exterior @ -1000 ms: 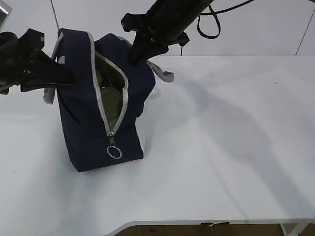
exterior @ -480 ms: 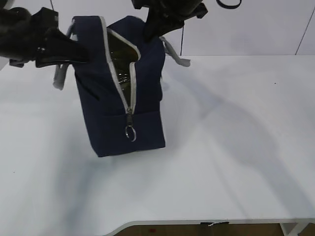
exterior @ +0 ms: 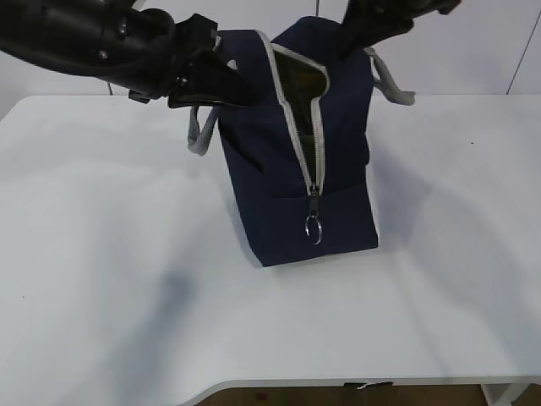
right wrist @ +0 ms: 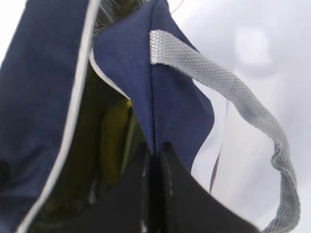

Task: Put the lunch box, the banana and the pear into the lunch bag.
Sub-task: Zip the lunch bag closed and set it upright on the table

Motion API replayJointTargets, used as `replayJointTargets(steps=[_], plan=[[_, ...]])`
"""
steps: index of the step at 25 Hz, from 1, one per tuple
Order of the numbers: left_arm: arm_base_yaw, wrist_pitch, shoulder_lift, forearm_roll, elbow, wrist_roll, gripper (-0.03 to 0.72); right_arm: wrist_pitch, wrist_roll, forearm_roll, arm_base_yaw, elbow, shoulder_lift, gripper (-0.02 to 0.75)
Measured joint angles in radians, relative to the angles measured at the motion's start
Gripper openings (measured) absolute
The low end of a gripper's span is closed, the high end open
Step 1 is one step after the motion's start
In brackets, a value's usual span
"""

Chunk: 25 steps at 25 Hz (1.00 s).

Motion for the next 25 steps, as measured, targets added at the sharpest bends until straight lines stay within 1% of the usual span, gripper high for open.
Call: replayJointTargets(steps=[2,7,10,13,17,22,23,25], plan=[[-0.013,0.012,0.033,0.002,-0.04,0.0,-0.002,-0.057,-0.004,-0.001,-0.027,0.105,-0.058,0.008],[-0.071,0.033,0.121,0.015,-0.129,0.0,-0.002,-0.181,-0.037,0.009,-0.065,0.337,-0.181,0.008],[-0.113,0.041,0.158,0.033,-0.138,-0.002,-0.003,-0.266,-0.061,0.021,-0.068,0.459,-0.226,0.008],[-0.131,0.051,0.182,0.056,-0.143,-0.007,-0.003,-0.373,-0.074,0.033,-0.068,0.562,-0.245,0.008],[-0.134,0.054,0.188,0.058,-0.146,-0.009,-0.004,-0.492,-0.076,0.038,-0.068,0.631,-0.248,0.008],[-0.134,0.054,0.188,0.063,-0.146,-0.009,-0.004,-0.536,-0.079,0.045,-0.068,0.644,-0.248,0.016],[-0.134,0.054,0.188,0.063,-0.146,-0.009,-0.004,-0.539,-0.085,0.045,-0.068,0.644,-0.248,0.036],[-0.134,0.054,0.188,0.063,-0.146,-0.009,-0.004,-0.546,-0.094,0.051,-0.068,0.644,-0.248,0.118]])
